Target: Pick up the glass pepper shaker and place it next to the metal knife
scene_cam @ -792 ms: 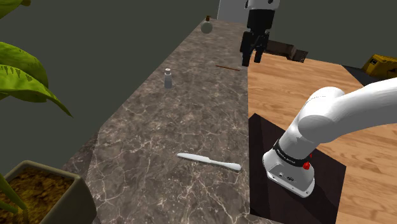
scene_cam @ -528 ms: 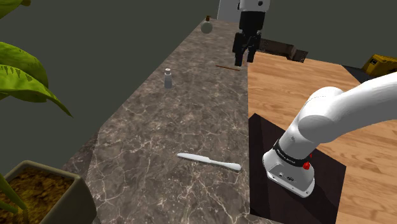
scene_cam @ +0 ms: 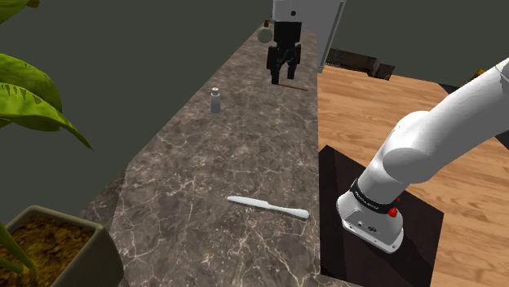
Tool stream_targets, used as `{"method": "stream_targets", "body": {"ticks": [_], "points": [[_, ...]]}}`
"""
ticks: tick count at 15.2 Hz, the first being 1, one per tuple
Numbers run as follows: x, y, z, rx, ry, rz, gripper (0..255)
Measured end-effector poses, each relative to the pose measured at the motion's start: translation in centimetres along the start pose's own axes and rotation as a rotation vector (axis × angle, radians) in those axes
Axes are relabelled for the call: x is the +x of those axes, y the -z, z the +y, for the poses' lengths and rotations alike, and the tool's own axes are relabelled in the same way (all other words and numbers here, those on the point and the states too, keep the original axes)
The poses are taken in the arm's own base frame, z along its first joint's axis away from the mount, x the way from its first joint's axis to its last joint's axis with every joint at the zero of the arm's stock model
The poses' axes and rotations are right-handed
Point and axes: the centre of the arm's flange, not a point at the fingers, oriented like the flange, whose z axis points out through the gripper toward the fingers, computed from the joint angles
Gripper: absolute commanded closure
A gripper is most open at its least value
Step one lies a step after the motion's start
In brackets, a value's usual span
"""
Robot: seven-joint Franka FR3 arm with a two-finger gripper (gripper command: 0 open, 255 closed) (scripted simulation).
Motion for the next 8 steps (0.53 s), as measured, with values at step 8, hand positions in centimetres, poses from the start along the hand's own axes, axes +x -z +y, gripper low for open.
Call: {"method": "stream_targets", "body": {"ticks": [8], "points": [[10.4, -1.3, -0.6, -0.026, 0.050, -0.006, 0]]}}
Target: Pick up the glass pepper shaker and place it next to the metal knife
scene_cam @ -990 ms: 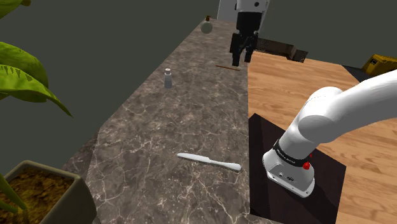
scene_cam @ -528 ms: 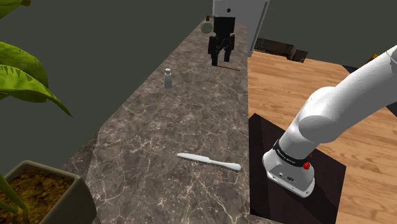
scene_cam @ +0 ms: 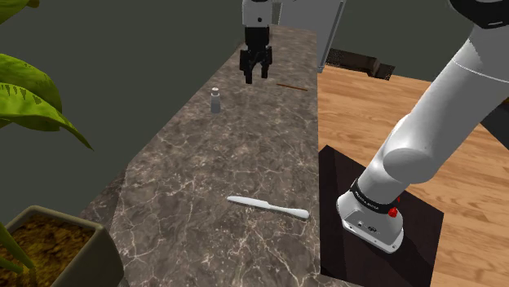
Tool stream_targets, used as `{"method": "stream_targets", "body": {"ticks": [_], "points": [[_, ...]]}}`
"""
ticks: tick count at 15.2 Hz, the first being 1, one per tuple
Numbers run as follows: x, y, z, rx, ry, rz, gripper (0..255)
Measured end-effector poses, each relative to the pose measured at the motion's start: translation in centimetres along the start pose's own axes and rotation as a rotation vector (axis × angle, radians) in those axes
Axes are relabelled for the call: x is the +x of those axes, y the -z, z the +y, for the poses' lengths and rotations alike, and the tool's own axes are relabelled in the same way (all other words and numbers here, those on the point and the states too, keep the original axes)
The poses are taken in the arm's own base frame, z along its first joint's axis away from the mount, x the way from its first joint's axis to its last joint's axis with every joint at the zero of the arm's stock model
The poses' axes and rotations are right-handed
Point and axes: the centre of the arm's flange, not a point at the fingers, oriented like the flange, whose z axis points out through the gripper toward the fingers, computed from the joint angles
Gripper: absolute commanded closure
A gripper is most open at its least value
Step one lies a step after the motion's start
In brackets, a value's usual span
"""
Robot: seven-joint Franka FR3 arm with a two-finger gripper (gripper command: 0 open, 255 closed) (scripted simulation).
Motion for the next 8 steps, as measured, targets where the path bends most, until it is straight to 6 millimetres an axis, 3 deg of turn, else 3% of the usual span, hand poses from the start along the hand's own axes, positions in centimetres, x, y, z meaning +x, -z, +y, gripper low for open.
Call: {"method": "stream_targets", "body": {"ticks": [8], "points": [[10.8, -1.9, -0.4, -0.025, 0.050, -0.006, 0]]}}
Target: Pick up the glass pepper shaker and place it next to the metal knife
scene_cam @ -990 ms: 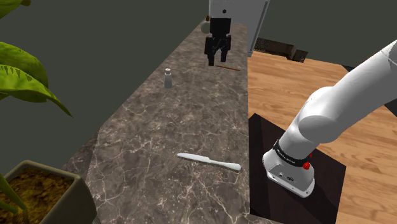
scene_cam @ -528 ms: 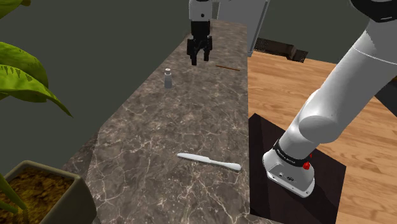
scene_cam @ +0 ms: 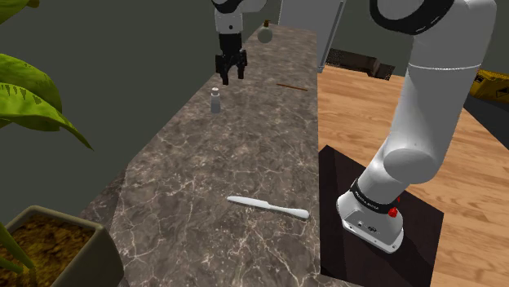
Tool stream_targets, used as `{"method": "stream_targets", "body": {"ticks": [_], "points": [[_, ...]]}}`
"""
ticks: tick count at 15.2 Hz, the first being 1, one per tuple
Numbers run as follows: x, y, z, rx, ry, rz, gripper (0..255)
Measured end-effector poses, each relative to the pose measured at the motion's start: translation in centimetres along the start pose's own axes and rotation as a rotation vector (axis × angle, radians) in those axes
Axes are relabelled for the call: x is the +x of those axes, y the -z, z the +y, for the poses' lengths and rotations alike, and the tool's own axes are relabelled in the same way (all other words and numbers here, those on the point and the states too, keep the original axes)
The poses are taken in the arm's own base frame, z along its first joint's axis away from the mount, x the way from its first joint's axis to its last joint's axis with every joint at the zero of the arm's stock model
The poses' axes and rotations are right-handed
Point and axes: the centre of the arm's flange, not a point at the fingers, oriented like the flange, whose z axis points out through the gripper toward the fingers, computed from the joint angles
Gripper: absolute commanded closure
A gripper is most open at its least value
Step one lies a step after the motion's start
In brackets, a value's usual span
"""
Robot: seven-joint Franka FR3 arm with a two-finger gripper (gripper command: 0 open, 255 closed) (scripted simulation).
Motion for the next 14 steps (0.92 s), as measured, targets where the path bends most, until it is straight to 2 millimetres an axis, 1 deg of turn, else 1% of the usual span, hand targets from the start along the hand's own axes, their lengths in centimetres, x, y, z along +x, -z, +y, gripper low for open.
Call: {"method": "stream_targets", "body": {"ticks": [5, 6, 7, 10, 14], "points": [[6.9, -0.8, -0.4, -0.016, 0.032, -0.004, 0], [8.0, -1.0, -0.7, -0.019, 0.037, -0.004, 0], [8.8, -1.3, -0.8, -0.021, 0.041, -0.005, 0], [9.4, -2.3, -0.7, -0.023, 0.044, -0.005, 0], [9.5, -4.6, -0.7, -0.023, 0.044, -0.005, 0]]}}
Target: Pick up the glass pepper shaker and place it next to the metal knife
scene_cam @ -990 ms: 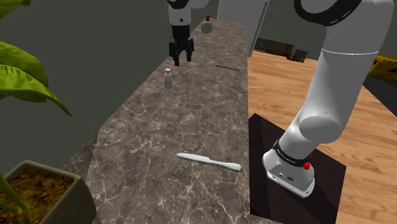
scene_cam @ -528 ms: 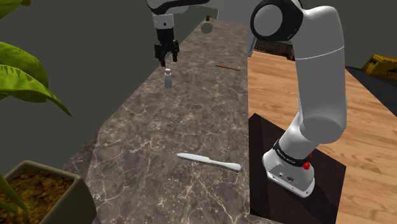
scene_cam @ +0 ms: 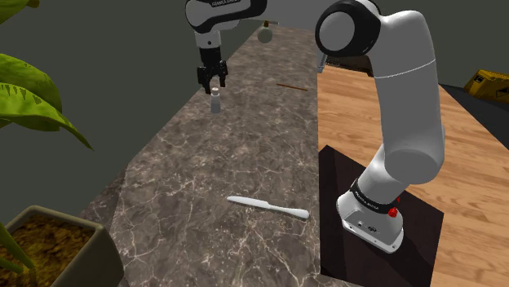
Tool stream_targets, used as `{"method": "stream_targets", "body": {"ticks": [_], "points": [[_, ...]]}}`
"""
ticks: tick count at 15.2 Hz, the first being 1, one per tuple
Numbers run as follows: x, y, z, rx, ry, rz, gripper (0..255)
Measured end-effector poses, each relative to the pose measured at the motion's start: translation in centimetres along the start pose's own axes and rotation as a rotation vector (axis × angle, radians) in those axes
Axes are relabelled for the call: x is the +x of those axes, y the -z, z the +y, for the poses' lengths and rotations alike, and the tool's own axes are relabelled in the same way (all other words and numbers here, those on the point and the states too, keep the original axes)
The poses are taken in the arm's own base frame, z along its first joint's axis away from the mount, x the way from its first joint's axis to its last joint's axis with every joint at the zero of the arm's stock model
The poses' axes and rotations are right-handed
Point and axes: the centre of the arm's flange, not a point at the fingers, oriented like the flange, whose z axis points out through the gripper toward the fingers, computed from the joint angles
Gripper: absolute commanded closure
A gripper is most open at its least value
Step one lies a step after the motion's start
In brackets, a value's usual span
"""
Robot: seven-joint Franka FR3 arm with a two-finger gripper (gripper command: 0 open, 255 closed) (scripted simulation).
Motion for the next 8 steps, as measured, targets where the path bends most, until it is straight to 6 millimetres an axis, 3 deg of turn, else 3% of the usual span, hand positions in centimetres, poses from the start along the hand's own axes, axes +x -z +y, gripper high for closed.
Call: {"method": "stream_targets", "body": {"ticks": [7, 8], "points": [[-0.08, -0.67, 0.14, 0.000, 0.000, 0.000, 0], [-0.08, -0.67, 0.14, 0.000, 0.000, 0.000, 255]]}}
